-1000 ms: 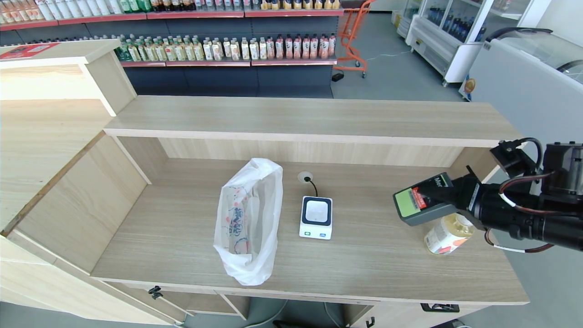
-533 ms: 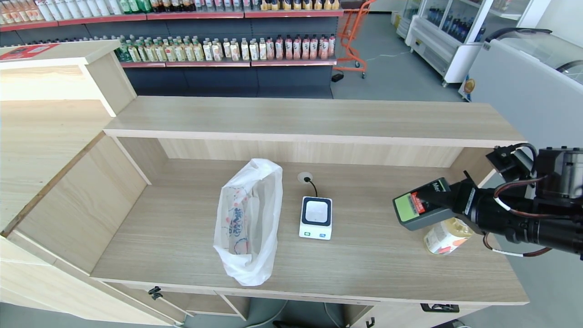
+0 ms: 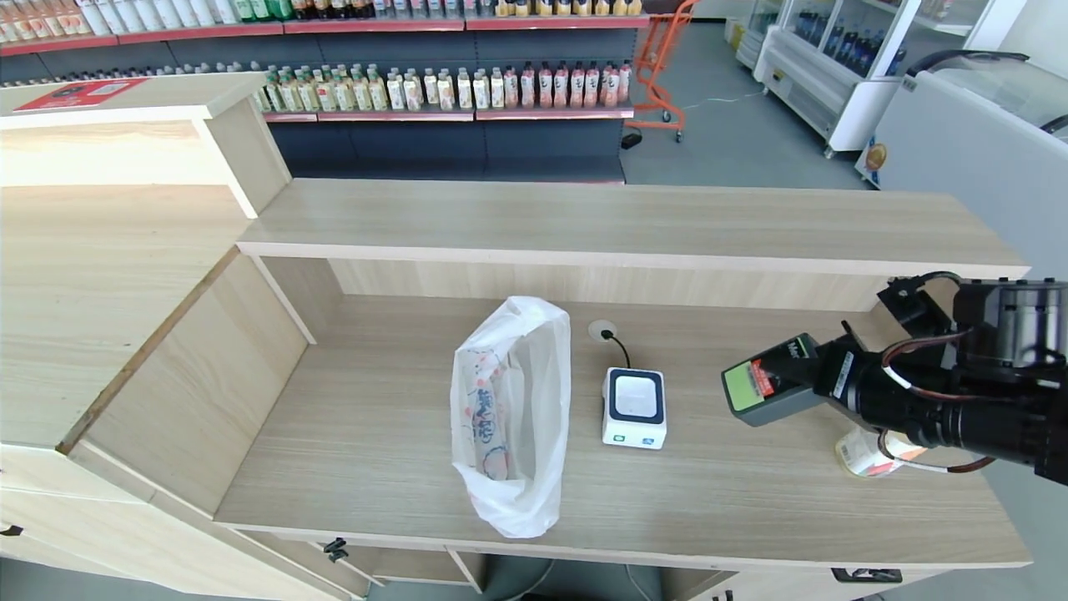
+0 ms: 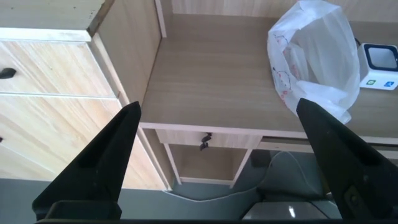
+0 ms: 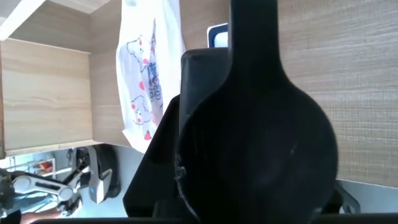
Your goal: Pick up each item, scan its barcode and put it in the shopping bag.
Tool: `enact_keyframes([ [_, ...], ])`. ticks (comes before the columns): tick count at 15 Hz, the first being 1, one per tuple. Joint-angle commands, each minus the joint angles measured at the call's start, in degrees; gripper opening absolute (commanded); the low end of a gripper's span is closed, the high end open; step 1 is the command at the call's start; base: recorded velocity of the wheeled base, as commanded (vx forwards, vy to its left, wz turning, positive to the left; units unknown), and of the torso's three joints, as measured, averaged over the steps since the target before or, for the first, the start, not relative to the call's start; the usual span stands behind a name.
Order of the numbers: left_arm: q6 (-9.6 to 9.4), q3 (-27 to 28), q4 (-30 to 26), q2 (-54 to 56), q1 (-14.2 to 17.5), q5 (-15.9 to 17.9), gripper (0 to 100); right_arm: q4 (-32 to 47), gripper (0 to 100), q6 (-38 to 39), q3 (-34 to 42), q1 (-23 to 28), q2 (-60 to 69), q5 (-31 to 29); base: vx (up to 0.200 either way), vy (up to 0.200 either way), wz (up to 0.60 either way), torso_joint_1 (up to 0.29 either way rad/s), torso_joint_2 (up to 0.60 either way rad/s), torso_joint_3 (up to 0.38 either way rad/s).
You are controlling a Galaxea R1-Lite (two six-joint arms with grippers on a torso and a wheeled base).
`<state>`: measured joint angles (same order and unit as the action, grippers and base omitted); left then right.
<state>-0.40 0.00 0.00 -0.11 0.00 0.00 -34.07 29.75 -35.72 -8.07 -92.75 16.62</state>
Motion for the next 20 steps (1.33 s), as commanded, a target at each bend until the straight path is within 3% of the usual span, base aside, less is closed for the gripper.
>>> enact_keyframes([
  [1,0.05,0.0,0.0,0.0,0.0,0.0,100,-2.7,0,-1.8,-0.8,0.0,-5.2,-2.4,0.000,0.200,0.00,0.007,0.00,-0.002],
  [4,-0.04,0.0,0.0,0.0,0.0,0.0,100,-5.7,0,-6.6,-1.6,0.0,-10.9,-4.8,0.000,0.200,0.00,0.001,0.00,0.001],
  [8,0.05,0.0,0.0,0.0,0.0,0.0,100,-10.2,0,-11.3,-5.2,0.3,-20.2,-7.5,0.000,0.000,0.00,0.000,0.00,0.000],
  [12,-0.04,0.0,0.0,0.0,0.0,0.0,100,-10.7,0,-11.7,-8.1,0.2,-24.9,-7.0,0.000,0.000,0.00,0.000,0.00,0.000],
  [16,0.05,0.0,0.0,0.0,0.0,0.0,100,-19.6,0,-13.0,-8.8,0.2,-31.2,-6.6,0.000,0.000,0.00,0.000,0.00,0.000],
  [20,0.05,0.0,0.0,0.0,0.0,0.0,100,-21.6,0,-13.1,-8.9,-0.3,-32.4,-3.7,0.000,0.000,0.00,0.000,0.00,0.000],
])
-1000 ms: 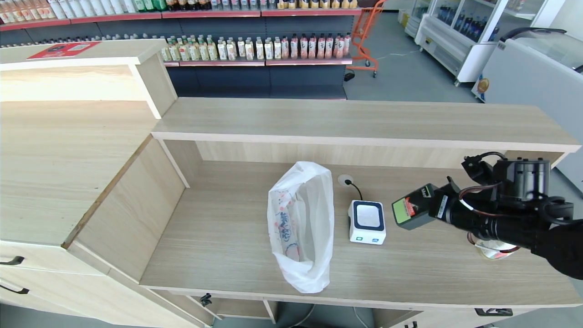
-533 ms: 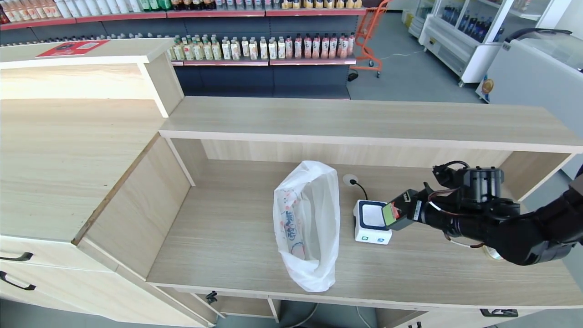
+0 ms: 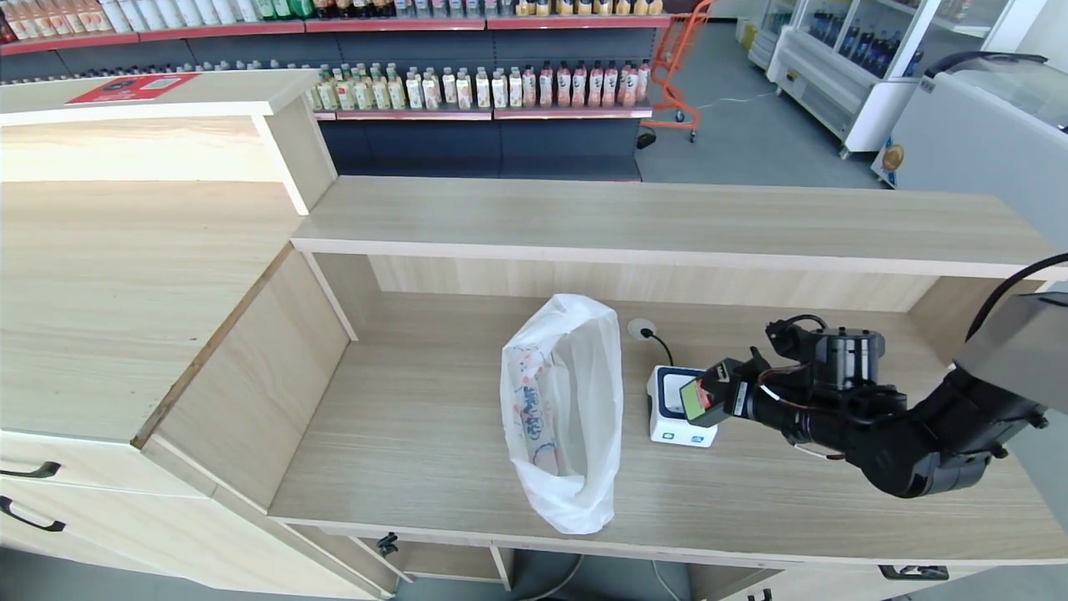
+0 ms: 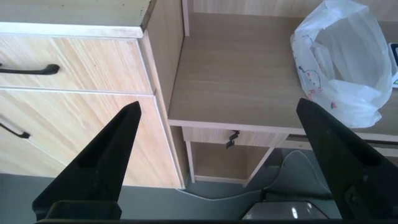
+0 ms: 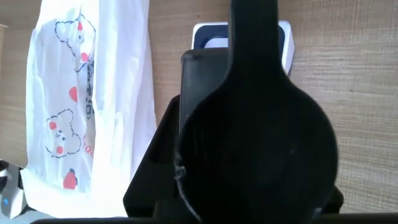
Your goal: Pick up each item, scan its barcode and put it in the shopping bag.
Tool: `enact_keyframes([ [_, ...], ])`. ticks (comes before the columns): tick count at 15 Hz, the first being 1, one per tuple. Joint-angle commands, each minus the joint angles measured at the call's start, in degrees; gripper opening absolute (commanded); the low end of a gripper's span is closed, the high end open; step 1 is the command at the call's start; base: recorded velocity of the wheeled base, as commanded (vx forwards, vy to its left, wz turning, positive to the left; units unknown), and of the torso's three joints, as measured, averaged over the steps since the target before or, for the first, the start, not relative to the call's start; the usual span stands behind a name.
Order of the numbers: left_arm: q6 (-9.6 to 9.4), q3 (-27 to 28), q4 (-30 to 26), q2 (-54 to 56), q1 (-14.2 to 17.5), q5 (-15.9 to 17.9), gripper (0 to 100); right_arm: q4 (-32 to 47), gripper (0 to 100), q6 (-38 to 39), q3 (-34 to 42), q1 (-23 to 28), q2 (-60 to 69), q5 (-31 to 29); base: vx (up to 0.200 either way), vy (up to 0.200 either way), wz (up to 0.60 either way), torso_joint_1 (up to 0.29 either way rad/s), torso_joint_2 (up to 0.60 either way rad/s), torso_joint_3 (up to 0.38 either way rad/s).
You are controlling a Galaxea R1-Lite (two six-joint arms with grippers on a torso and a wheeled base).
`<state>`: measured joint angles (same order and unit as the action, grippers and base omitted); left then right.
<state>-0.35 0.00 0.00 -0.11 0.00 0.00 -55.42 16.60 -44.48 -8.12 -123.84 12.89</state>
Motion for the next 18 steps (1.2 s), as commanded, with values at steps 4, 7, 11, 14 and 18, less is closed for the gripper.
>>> enact_keyframes([
  [4,0.00,0.0,0.0,0.0,0.0,0.0,100,-6.5,0,-0.5,-0.2,-2.3,-4.3,1.5,0.000,0.000,0.00,0.000,0.00,0.000],
  [7,0.00,0.0,0.0,0.0,0.0,0.0,100,-6.9,0,-2.4,-0.1,-2.2,-5.0,1.3,0.000,0.000,0.00,0.000,0.00,0.000],
  [11,0.00,0.0,0.0,0.0,-0.1,0.0,100,-6.9,0,-2.5,-0.2,-1.0,-5.8,0.8,0.000,0.000,0.00,0.000,0.00,0.000],
  [14,0.00,0.0,0.0,0.0,0.0,0.0,100,-7.3,0,-2.4,-1.7,-1.0,-7.3,1.0,0.000,0.000,0.00,0.000,0.00,0.000],
  [18,0.00,0.0,0.0,0.0,0.0,0.0,100,-7.2,0,-2.5,-4.8,-1.2,-8.8,0.9,0.000,0.000,0.00,0.000,0.00,0.000],
])
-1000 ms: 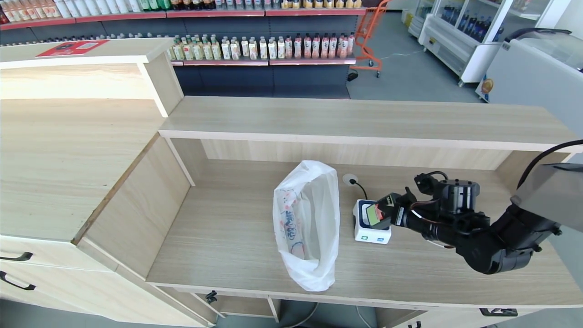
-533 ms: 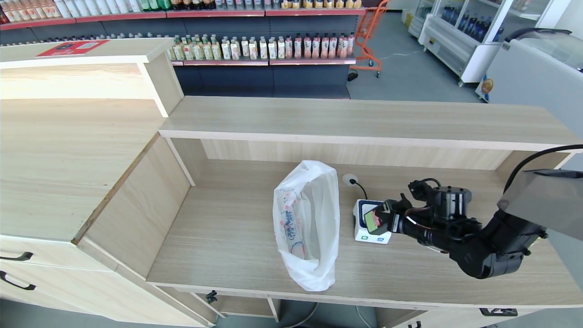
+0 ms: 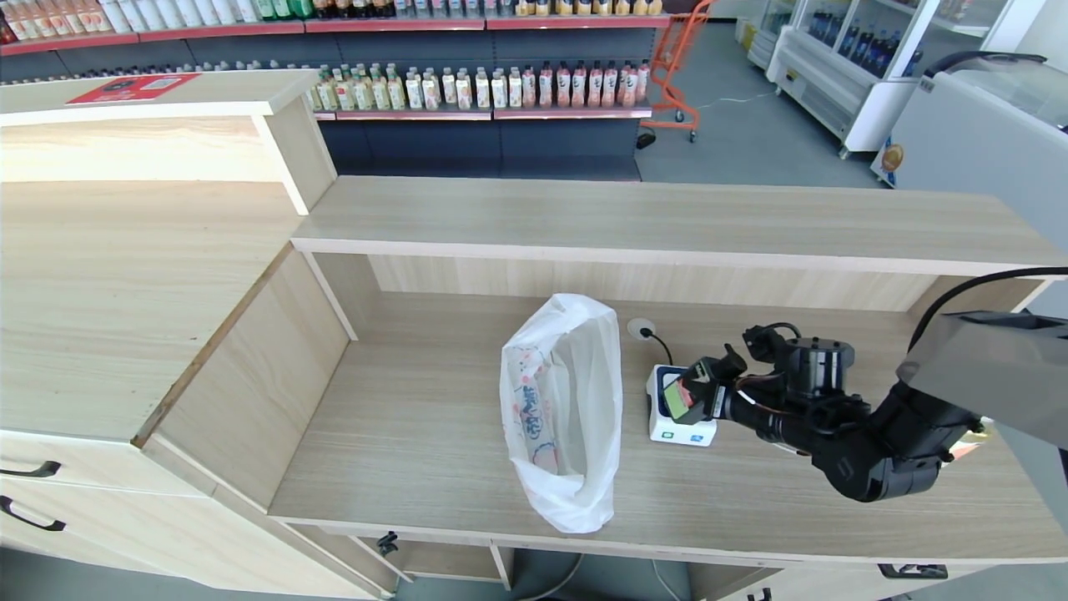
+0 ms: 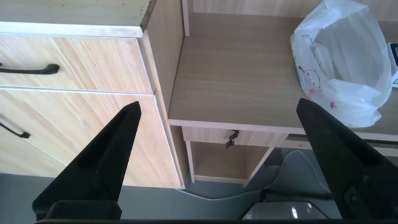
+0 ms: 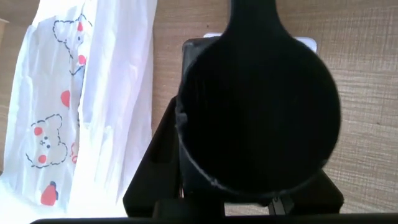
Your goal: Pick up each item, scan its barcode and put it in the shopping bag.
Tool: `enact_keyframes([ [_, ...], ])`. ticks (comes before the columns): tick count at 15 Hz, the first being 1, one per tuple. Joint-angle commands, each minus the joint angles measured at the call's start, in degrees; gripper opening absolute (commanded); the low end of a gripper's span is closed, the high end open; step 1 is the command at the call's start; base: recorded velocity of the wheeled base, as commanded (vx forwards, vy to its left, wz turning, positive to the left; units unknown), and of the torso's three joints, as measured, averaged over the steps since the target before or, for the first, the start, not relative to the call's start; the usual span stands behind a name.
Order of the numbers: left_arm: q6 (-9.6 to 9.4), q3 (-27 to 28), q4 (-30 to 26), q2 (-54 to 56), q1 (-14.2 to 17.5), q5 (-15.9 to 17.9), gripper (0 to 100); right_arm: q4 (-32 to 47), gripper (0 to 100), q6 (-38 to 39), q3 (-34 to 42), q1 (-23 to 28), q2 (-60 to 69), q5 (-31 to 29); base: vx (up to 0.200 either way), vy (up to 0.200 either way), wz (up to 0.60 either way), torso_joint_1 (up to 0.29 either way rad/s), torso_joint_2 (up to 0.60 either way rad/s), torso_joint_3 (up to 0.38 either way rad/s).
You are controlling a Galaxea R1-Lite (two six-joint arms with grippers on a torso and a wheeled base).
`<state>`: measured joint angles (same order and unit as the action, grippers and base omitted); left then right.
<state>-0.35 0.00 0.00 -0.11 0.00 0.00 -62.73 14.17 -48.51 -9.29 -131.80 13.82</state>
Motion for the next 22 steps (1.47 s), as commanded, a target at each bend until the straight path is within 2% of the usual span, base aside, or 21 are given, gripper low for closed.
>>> enact_keyframes([
  [1,0.00,0.0,0.0,0.0,0.0,0.0,100,0.2,0,0.1,-0.6,0.0,-0.7,0.1,0.000,0.000,0.00,0.000,0.00,0.000],
  [5,0.00,0.0,0.0,0.0,0.0,0.0,100,0.5,0,5.3,1.0,-0.4,6.4,0.3,0.000,0.000,0.00,0.000,0.00,0.000],
  [8,0.00,0.0,0.0,0.0,0.0,0.0,100,1.6,0,5.4,7.2,-0.4,19.0,0.6,0.000,0.000,0.00,0.000,0.00,0.000],
  [12,0.00,0.0,0.0,0.0,0.0,0.0,100,1.6,0,5.3,16.3,0.1,28.0,1.6,0.000,0.000,0.00,0.000,0.00,0.000],
  [17,-0.35,0.0,0.0,0.0,0.0,0.0,100,1.6,0,5.4,19.6,2.3,31.1,3.0,0.000,0.000,0.00,0.000,0.00,0.000],
  [22,-0.09,0.0,0.0,0.0,0.0,0.0,100,1.8,0,5.5,19.3,1.7,30.5,4.4,0.000,0.200,0.00,0.002,0.01,0.000],
])
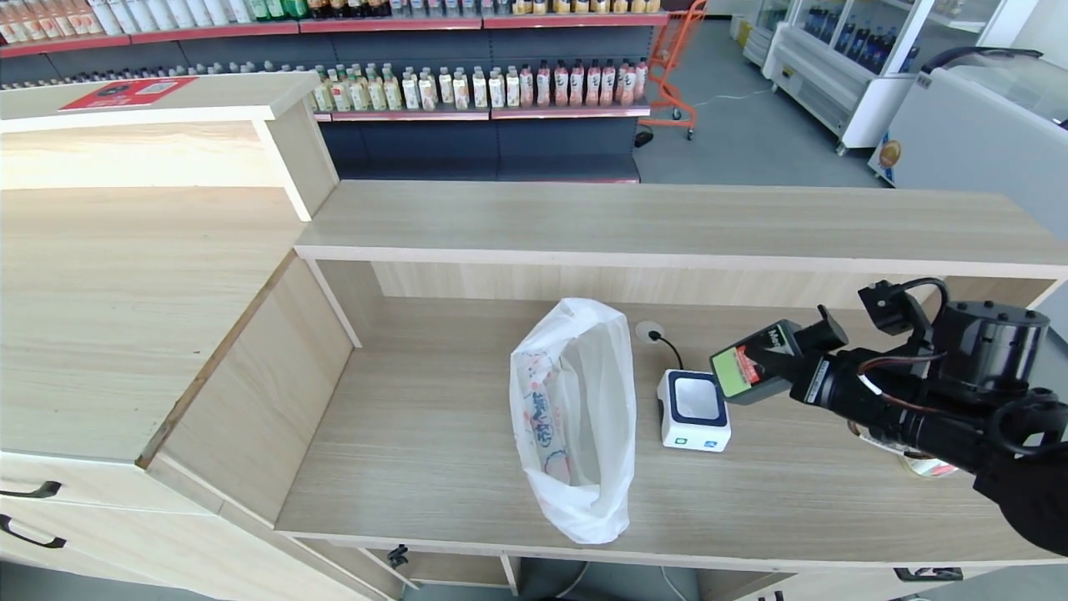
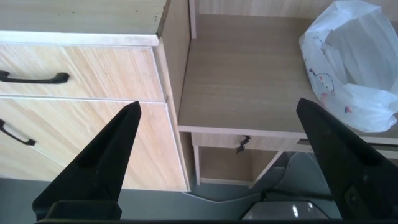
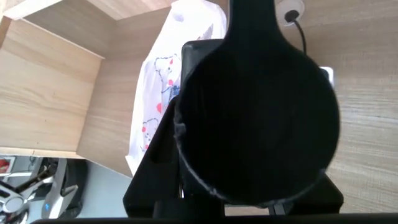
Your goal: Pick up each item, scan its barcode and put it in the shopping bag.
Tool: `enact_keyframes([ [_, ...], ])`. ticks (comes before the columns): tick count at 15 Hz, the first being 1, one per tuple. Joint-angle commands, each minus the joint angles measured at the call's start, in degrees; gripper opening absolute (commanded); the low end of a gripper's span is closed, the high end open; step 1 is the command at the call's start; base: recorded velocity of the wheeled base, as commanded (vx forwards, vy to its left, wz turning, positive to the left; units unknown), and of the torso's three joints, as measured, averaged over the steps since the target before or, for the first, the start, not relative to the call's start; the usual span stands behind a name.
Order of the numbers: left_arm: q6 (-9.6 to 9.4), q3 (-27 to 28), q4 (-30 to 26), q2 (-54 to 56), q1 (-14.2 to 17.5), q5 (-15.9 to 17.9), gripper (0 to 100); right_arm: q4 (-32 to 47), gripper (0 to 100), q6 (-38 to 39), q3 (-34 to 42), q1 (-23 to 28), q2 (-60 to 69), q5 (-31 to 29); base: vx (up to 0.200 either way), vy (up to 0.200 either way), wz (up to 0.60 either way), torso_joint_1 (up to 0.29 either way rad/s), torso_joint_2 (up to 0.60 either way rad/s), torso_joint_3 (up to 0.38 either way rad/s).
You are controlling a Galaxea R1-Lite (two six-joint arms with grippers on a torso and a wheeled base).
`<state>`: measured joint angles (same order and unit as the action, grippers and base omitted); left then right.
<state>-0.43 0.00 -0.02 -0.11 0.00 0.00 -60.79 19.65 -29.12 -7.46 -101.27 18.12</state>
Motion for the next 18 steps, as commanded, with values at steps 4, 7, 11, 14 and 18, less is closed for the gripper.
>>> enact_keyframes([
  [4,0.08,0.0,0.0,0.0,0.0,0.0,100,3.9,0,-0.1,-3.4,-2.9,-2.4,-0.1,0.000,0.100,0.00,0.001,0.00,0.002],
  [7,0.08,0.0,0.0,0.0,0.0,0.0,100,4.1,0,-4.4,-7.1,-4.5,-9.2,-0.5,0.000,0.000,0.00,0.000,0.00,0.000],
  [11,0.08,0.0,0.0,0.0,0.0,0.0,100,3.7,0,-6.5,-7.5,-10.3,-14.3,-2.4,0.000,0.000,0.00,0.000,0.00,0.000],
  [14,0.08,0.0,0.0,0.0,-0.1,0.0,100,3.3,0,-10.2,-10.1,-14.5,-18.9,-6.4,0.000,0.000,0.00,0.000,0.00,0.000],
  [18,0.08,0.0,0.0,0.0,0.0,0.0,100,0.9,0,-21.1,-13.9,-17.5,-26.9,-8.0,0.000,0.000,0.00,0.000,0.00,0.000],
])
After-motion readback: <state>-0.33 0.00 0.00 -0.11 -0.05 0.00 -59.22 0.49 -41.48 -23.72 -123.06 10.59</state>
